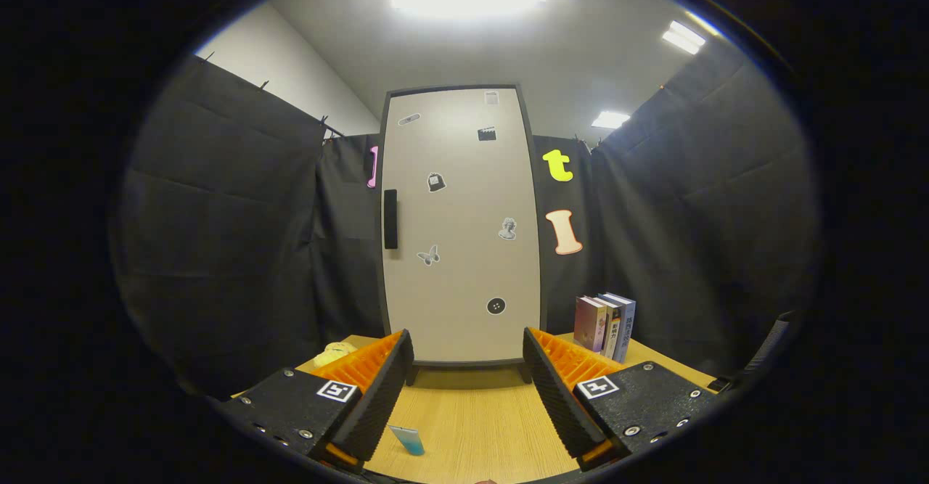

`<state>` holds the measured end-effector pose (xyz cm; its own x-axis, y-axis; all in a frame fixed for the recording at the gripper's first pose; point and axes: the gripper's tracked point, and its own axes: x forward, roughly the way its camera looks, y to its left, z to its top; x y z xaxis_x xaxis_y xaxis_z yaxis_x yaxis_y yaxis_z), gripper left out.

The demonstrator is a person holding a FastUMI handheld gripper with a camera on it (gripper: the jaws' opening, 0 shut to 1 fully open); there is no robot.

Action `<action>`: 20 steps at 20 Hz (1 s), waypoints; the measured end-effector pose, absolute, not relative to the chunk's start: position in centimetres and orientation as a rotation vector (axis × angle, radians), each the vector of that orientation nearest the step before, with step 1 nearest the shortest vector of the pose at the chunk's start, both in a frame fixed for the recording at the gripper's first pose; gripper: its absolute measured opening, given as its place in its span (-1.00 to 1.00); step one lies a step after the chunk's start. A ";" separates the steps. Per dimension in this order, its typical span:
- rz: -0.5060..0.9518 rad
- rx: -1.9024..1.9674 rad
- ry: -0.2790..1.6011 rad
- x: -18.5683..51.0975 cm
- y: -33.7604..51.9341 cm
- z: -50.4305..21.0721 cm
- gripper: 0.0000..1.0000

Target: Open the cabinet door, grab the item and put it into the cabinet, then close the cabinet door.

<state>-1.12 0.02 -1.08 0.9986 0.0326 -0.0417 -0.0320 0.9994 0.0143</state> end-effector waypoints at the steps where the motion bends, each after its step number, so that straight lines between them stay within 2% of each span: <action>1: 0.035 0.015 0.045 -1.1 0.0 -1.1 0.88; 10: 0.065 0.032 0.032 2.2 1.5 1.9 0.88; 20: 0.166 0.045 -0.010 10.2 6.6 7.4 0.88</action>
<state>10.22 6.64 7.36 0.9862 0.1648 0.0141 -0.1653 0.9853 0.0442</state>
